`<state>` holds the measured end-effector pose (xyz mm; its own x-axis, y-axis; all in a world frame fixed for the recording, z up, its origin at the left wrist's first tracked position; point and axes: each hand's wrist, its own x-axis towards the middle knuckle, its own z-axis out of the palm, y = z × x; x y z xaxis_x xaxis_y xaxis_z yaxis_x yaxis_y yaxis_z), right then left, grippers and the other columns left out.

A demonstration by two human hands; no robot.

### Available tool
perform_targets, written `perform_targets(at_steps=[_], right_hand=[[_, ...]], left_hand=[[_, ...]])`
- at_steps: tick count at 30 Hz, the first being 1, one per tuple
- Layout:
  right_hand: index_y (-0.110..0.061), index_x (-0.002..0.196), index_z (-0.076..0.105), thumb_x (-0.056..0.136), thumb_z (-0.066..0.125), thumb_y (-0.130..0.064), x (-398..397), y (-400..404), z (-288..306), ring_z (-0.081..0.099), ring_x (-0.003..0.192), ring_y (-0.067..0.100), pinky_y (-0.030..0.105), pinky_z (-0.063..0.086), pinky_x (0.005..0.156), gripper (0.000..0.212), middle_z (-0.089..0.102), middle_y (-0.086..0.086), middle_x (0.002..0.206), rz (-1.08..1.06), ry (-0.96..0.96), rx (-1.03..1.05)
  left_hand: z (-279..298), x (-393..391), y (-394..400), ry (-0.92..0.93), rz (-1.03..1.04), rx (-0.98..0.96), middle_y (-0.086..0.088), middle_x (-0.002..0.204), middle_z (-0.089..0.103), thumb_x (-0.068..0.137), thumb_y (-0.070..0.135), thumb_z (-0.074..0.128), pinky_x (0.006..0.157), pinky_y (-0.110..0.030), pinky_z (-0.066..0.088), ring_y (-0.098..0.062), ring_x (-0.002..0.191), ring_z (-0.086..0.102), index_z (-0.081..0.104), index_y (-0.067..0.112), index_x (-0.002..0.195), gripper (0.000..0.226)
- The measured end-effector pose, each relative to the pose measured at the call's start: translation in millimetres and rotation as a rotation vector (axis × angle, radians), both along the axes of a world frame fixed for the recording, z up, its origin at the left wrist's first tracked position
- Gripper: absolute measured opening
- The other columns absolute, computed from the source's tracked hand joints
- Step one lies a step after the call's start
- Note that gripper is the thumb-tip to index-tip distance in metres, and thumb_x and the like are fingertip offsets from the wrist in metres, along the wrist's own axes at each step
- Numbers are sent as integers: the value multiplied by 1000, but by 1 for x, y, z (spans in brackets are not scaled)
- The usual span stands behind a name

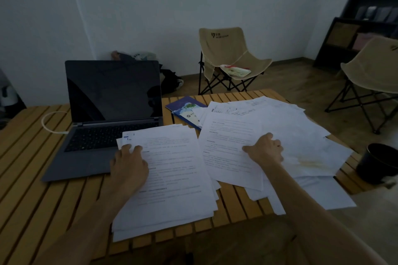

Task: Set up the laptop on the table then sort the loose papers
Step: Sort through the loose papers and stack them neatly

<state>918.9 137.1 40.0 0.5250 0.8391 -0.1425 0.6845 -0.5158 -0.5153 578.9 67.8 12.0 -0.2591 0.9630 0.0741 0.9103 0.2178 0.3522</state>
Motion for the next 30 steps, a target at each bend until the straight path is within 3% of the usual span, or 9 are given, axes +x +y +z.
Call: perform_targets(at_steps=[2,5,8,13,16,21,24,28,30], right_hand=[[-1,134,39,82,77,-38,1,4,5,45,127,39,50,44,100,74,43,24,139,-34,112,9],[0,96,59,82,77,-23,12,12,7,65,96,35,43,58,82,32,65,21,114,-84,437,124],[6,100,63,86,68,-5,15,10,1,62,87,32,38,55,74,18,67,27,105,-22,616,119],[-4,100,63,97,50,-11,15,-8,43,61,95,32,38,47,80,14,64,16,98,-2,85,614],[-6,90,61,95,49,-8,24,-11,62,53,82,22,29,35,61,13,59,10,84,-155,369,827],[0,78,58,95,51,-4,-31,-21,16,50,63,20,26,39,54,19,52,11,69,273,618,304],[-16,77,59,96,53,-11,-68,-25,-6,58,72,19,27,45,66,21,61,1,78,461,423,249],[-16,83,49,97,54,-17,-96,-32,-21,56,88,25,26,43,62,14,57,1,88,550,183,164],[-18,94,50,93,58,-18,-103,-34,-25,57,96,24,31,51,75,8,58,4,101,591,122,144]], left_hand=[[-5,6,1,83,-96,-48,-6,164,8,103,38,33,120,-45,8,-27,149,8,27,27,152,51],[-15,12,1,145,-139,-102,-2,165,0,105,40,14,122,-47,-3,-24,151,-4,12,30,156,52],[-21,14,0,161,-103,-76,-2,165,2,104,39,11,122,-48,-3,-24,152,-4,10,30,157,53],[-22,9,2,124,-117,-46,-5,164,10,105,38,18,122,-47,3,-26,151,5,20,25,155,52],[-23,1,6,43,-100,-14,-14,161,19,104,33,31,122,-45,11,-30,148,16,32,15,151,50],[-1,-9,1,-341,210,209,-25,127,52,96,16,51,103,-43,41,-38,121,47,56,-1,124,33],[13,-23,1,-707,365,123,-23,98,61,95,16,49,75,-36,48,-37,92,58,60,-4,88,24],[18,-35,-4,-1087,482,38,-20,82,64,88,15,56,61,-34,50,-31,69,59,61,0,75,21],[21,-35,-6,-1193,440,15,-17,77,62,89,13,58,61,-32,48,-28,65,56,59,6,71,19]])
